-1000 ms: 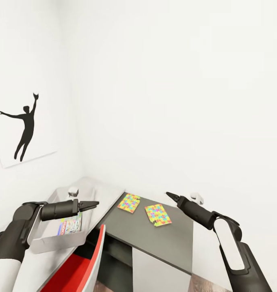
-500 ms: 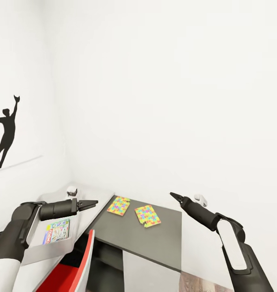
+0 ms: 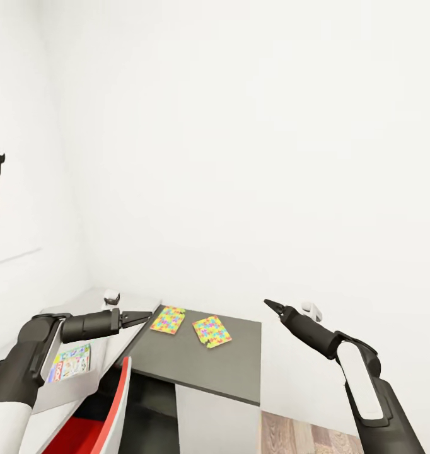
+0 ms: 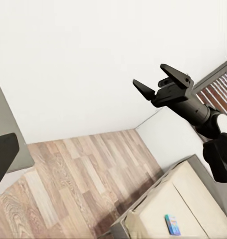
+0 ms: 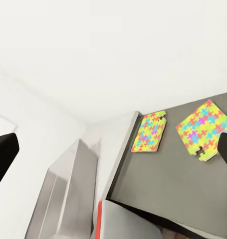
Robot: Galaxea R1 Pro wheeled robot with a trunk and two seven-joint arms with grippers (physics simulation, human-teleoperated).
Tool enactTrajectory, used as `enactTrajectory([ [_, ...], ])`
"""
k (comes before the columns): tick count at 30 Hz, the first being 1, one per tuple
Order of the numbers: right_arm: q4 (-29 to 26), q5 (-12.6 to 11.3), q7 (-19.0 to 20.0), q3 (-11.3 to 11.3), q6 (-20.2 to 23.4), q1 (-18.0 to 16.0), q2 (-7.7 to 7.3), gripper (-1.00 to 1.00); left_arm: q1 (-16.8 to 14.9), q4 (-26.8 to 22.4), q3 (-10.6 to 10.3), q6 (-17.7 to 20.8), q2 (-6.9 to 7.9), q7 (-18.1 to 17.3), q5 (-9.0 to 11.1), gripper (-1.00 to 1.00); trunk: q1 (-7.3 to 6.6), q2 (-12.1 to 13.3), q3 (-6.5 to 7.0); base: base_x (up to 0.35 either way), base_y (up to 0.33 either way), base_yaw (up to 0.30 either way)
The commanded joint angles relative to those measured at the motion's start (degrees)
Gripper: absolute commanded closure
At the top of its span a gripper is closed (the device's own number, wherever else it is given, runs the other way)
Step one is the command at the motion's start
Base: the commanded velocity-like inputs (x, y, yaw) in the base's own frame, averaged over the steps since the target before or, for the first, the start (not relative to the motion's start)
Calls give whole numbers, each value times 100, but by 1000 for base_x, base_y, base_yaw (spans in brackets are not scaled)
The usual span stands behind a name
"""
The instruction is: Put all the toys in the child's room - the three board games (two on the bed and one on the table), the two jigsaw puzzles on the table, and the tennis ball on the table - inside the toy box on the table in the child's room.
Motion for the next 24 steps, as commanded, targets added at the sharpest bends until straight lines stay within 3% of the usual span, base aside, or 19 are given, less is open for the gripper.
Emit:
enactTrajectory([
  [1,10,29,39,-35,29,-4,2,-100,0,-1,4,60,6,-15,6,-100,2,-4,5,-6,0,-200],
  [5,69,29,42,-190,35,-4,4,-100,0,-1,16,60,12,-15,-3,-100,2,-4,36,-3,0,-200],
  [18,290,29,42,-273,33,-4,12,-100,0,-1,-3,60,-1,-15,-3,-100,2,-4,135,-4,0,-200],
  [24,428,29,42,-427,29,-4,19,-100,0,-1,-5,60,-1,-15,-2,-100,2,-4,180,-198,0,-200],
])
